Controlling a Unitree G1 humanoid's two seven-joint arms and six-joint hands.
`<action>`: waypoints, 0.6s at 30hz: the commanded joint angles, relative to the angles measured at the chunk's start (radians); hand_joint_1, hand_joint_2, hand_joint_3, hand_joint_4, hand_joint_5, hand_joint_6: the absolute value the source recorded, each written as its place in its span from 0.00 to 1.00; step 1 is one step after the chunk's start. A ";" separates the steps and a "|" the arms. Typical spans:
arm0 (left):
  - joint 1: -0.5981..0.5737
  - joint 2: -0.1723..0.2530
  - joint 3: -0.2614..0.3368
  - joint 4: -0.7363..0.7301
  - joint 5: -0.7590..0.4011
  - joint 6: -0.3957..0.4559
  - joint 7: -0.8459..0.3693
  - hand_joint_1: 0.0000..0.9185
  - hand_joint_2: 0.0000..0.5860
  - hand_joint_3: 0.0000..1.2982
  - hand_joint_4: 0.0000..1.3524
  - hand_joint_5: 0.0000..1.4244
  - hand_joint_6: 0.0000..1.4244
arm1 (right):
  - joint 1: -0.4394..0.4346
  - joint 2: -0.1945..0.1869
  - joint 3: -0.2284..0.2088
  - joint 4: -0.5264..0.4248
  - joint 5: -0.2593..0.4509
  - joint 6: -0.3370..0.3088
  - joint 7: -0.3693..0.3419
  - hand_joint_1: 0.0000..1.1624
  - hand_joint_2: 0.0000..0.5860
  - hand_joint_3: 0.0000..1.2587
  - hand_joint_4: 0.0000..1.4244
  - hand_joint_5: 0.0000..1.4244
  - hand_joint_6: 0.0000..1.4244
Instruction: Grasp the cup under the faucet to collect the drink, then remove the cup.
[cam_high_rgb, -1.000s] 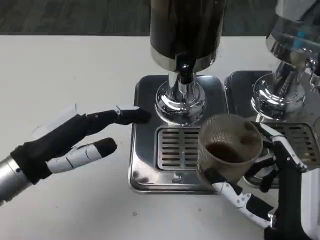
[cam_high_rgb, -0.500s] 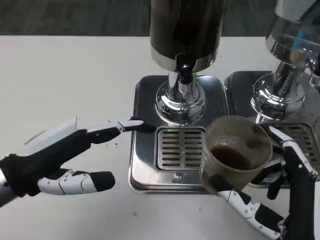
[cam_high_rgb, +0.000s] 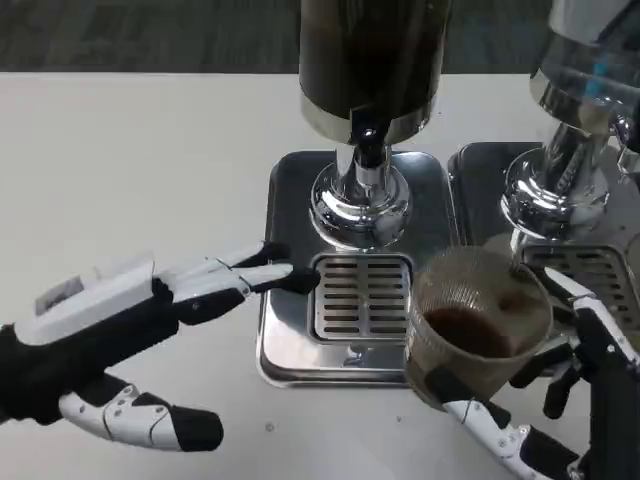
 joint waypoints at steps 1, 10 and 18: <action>0.027 0.026 -0.019 -0.035 -0.034 -0.041 0.016 0.00 0.21 0.07 0.00 0.00 0.03 | 0.009 0.007 -0.006 -0.055 0.004 -0.057 0.001 0.64 0.36 0.55 0.54 0.67 0.88; 0.048 0.058 -0.038 -0.049 -0.074 -0.076 0.025 0.00 0.21 0.08 0.00 0.00 0.02 | 0.029 0.011 -0.014 -0.073 0.006 -0.065 0.017 0.64 0.36 0.55 0.54 0.68 0.88; 0.050 0.068 -0.044 -0.053 -0.098 -0.088 0.029 0.00 0.20 0.09 0.01 0.00 0.02 | 0.034 0.014 -0.022 -0.079 0.010 -0.069 0.027 0.64 0.36 0.56 0.55 0.68 0.89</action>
